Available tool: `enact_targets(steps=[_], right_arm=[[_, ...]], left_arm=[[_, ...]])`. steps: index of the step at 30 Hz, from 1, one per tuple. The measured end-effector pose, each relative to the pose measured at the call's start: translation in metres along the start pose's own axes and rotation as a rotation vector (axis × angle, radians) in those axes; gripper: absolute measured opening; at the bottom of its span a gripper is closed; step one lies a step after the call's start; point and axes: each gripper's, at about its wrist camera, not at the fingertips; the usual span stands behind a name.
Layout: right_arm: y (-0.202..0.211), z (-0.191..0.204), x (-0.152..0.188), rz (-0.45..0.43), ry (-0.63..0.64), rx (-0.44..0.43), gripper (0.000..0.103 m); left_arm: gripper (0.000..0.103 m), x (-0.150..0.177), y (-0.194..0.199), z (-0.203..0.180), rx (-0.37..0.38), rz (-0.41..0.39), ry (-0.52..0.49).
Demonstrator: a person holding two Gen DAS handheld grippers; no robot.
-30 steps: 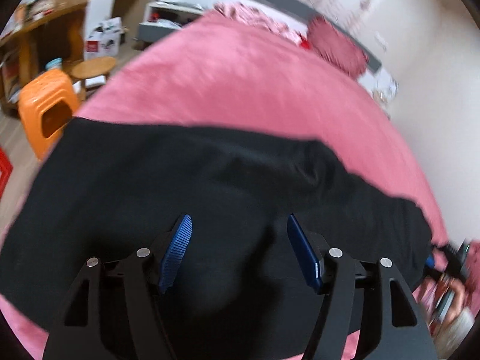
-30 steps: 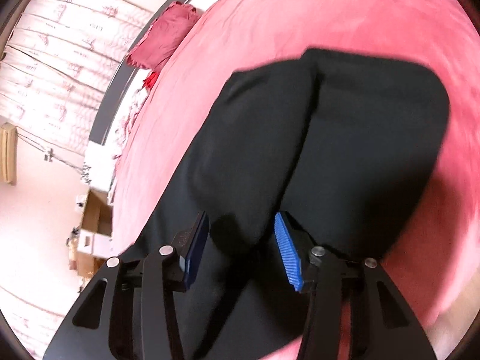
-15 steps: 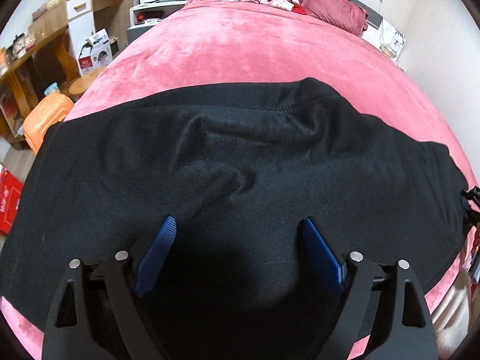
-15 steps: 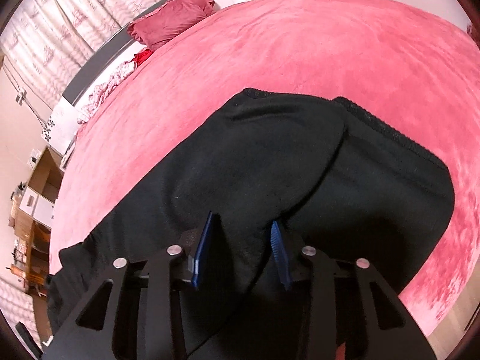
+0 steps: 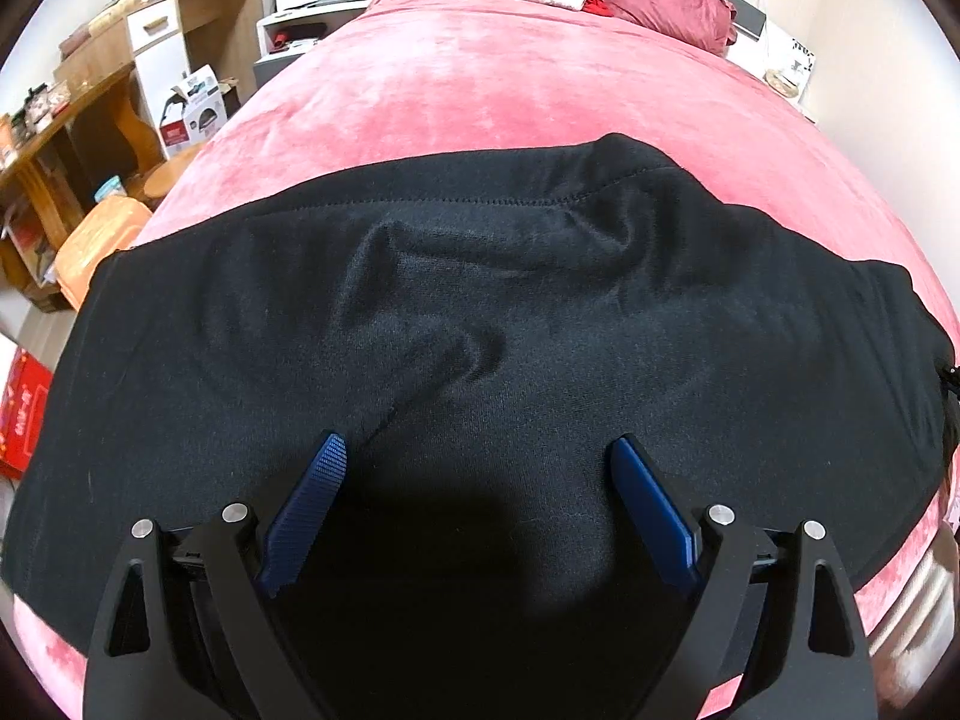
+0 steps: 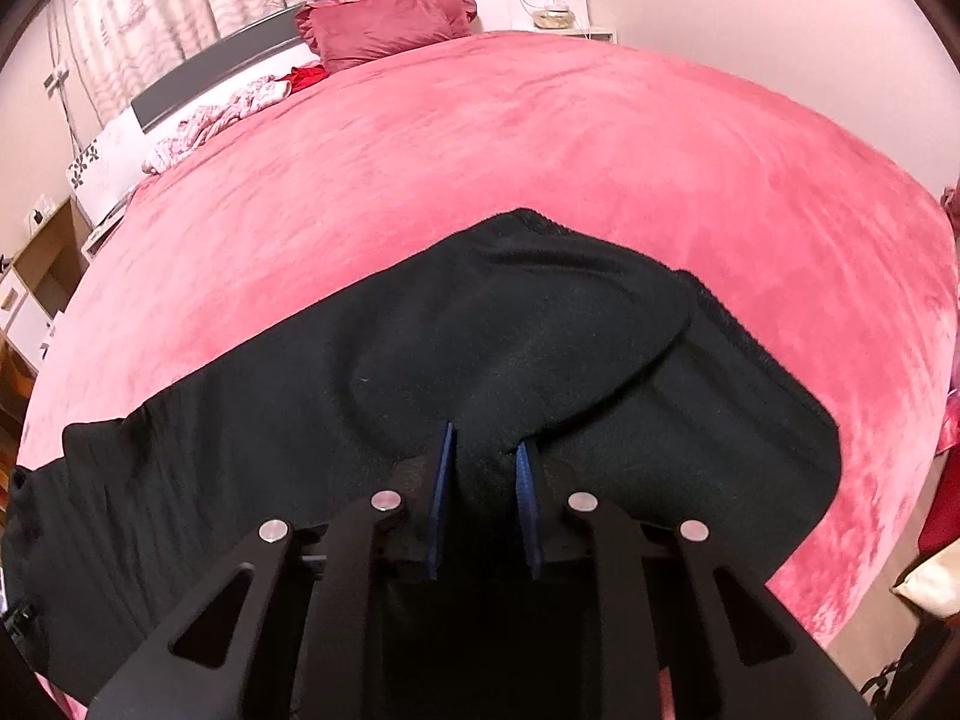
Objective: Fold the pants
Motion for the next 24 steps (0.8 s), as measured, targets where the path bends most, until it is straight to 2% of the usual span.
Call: enact_targets(steps=[13,20,24], right_arm=[[0.017,0.004,-0.004,-0.016,0.031,0.098,0.013],[0.022,-0.019,0.021,0.063,0.036,0.175,0.013],[0.009,-0.026,0.027,0.084,-0.001,0.135,0.014]], left_arm=[[0.089,0.001,0.003,0.001,0.006,0.003,0.018],[0.089,0.003,0.004,-0.002,0.010,0.001,0.019],[0.089,0.004,0.004,-0.002,0.010,0.003,0.014]])
Point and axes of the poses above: each gripper's, at about its wrist camera, not at the fingertips, and y roughly against the way its jaws point, z to its left, x to its underside, and after that the axes turned 10 degrees about x, right-handed
